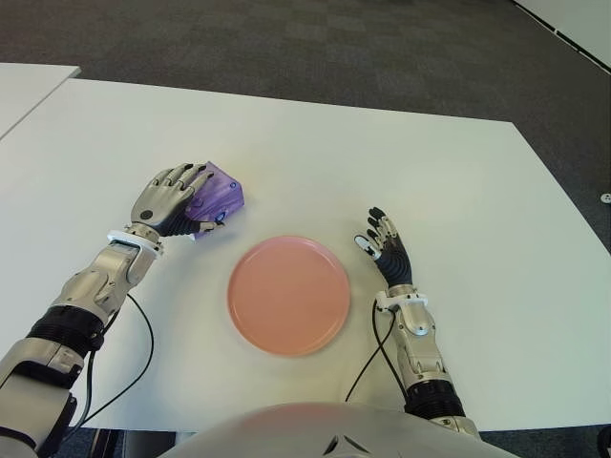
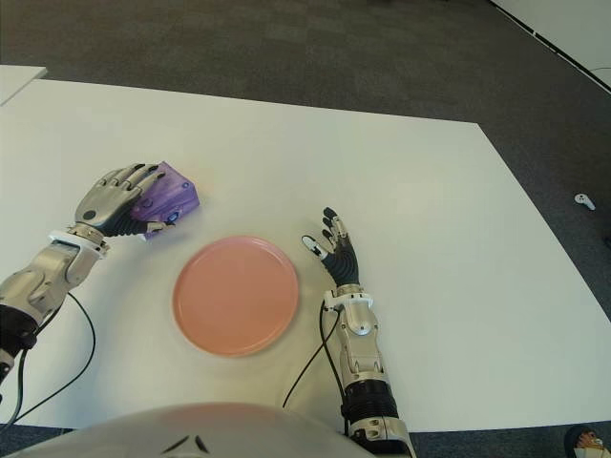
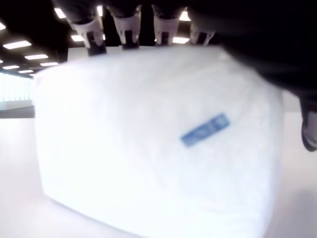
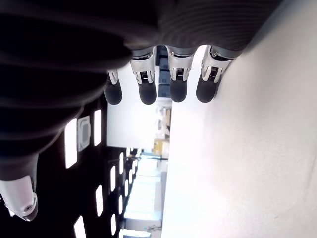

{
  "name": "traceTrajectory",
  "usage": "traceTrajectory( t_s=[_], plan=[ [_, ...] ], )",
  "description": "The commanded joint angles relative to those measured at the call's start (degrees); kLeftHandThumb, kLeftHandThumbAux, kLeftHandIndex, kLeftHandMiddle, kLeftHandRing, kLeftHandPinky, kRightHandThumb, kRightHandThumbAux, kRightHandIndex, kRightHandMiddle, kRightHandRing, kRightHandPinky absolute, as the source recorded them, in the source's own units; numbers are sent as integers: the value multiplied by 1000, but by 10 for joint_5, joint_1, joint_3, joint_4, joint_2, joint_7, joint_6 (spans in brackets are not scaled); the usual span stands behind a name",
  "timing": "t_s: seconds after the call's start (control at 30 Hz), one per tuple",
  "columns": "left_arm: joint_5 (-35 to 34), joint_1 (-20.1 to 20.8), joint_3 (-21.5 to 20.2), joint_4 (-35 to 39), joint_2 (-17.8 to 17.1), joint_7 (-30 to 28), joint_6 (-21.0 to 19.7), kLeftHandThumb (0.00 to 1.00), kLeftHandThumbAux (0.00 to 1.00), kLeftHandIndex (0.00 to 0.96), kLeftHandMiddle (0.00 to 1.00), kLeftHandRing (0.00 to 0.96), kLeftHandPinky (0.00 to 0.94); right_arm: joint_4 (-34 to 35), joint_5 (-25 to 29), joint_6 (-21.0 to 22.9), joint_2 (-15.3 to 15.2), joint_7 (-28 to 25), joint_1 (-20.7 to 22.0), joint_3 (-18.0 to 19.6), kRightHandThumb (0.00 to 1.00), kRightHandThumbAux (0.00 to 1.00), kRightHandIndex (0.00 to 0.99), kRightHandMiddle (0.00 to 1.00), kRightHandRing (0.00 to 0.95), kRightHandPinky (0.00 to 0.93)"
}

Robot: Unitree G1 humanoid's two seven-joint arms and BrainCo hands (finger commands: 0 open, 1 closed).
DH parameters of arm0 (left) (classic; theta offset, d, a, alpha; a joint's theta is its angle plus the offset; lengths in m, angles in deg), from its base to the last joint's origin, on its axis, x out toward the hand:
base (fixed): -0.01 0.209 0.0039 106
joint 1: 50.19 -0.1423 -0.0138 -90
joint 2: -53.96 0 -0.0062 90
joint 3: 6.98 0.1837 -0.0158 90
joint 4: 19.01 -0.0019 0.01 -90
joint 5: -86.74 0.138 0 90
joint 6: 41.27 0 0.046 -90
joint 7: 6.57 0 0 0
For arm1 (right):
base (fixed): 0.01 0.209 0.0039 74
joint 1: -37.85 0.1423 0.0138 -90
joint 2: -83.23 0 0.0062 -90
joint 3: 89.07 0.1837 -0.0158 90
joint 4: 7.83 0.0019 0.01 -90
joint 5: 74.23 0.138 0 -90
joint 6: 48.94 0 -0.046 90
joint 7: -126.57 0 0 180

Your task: Put the tissue paper into the plate.

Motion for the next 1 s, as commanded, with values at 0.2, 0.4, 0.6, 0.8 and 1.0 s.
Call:
traceTrajectory(
  t_s=[0.2, 0.4, 0.6, 0.8, 1.0],
  plan=[
    [12, 20, 26, -36, 14, 10, -18, 20, 349, 0, 0, 0, 0, -58, -3, 71, -1, -7, -61, -7, 77, 559, 30, 24, 23, 48],
    [13, 27, 35, -47, 19, 17, -27, 19, 341, 0, 0, 0, 0, -60, -1, 74, -1, -8, -61, -7, 74, 561, 29, 25, 23, 49],
    [17, 37, 39, -57, 19, 31, -36, 33, 351, 0, 0, 0, 0, -61, 1, 79, 1, -8, -60, -6, 71, 558, 31, 29, 25, 48],
    [22, 41, 40, -56, 18, 47, -50, 45, 360, 0, 0, 0, 0, -62, 2, 83, 1, -7, -60, -6, 74, 554, 32, 33, 25, 44],
    [25, 42, 42, -56, 15, 75, -53, 53, 368, 0, 0, 0, 0, -64, 4, 85, 2, -8, -59, -5, 80, 560, 35, 34, 27, 50]
  ],
)
